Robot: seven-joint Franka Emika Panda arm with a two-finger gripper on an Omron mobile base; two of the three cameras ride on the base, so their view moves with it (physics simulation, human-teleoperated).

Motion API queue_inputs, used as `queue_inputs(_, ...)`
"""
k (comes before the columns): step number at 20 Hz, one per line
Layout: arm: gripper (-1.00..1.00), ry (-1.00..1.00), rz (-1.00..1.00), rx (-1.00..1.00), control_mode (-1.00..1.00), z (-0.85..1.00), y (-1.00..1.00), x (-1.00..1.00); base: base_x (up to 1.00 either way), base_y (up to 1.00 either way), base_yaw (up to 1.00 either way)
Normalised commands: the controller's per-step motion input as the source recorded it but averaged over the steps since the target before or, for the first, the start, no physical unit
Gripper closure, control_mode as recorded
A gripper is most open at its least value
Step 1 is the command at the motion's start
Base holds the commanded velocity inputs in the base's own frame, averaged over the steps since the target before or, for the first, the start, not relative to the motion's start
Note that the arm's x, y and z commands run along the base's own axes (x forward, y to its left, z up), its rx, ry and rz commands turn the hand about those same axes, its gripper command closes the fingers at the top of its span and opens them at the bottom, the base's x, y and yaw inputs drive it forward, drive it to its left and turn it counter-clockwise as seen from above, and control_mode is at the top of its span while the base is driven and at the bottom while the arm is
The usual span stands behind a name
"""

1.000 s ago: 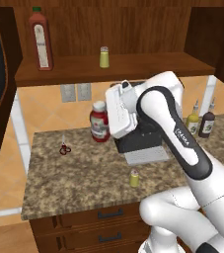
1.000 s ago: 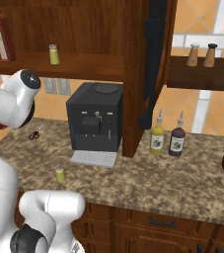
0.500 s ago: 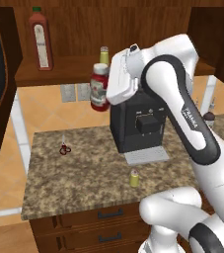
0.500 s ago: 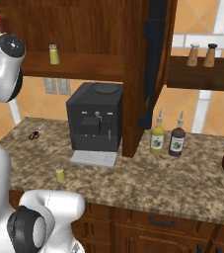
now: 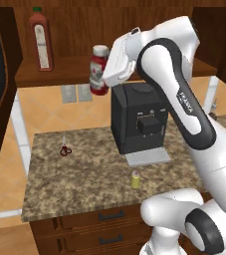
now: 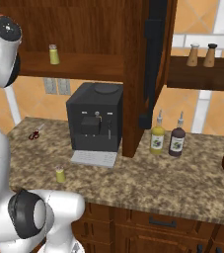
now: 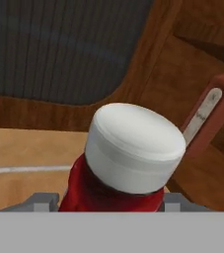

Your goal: Put the shaker and condiment bottle from the counter next to their counterparts in the cabinet.

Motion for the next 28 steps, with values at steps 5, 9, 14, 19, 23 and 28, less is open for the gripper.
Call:
queue_inputs(5, 1.0, -0.08, -0.26, 0.24, -1.0, -0.05, 0.0, 0.52, 0.0, 0.0, 0.0)
queue_inputs(9, 1.0, -0.01, -0.23, 0.16, -1.0, 0.07, 0.13, 0.42, 0.0, 0.0, 0.0)
queue_inputs(14, 1.0, 0.0, -0.05, 0.06, -1.0, 0.05, 0.14, 0.55, 0.0, 0.0, 0.0)
queue_inputs(19, 1.0, 0.1, 0.0, 0.02, -1.0, 0.36, -0.13, 0.7, 0.0, 0.0, 0.0)
queue_inputs(23, 1.0, 0.0, 0.01, 0.0, -1.0, -0.02, 0.0, 0.13, 0.0, 0.0, 0.0)
queue_inputs(28, 1.0, 0.04, 0.04, 0.0, -1.0, -0.01, 0.01, 0.58, 0.0, 0.0, 0.0)
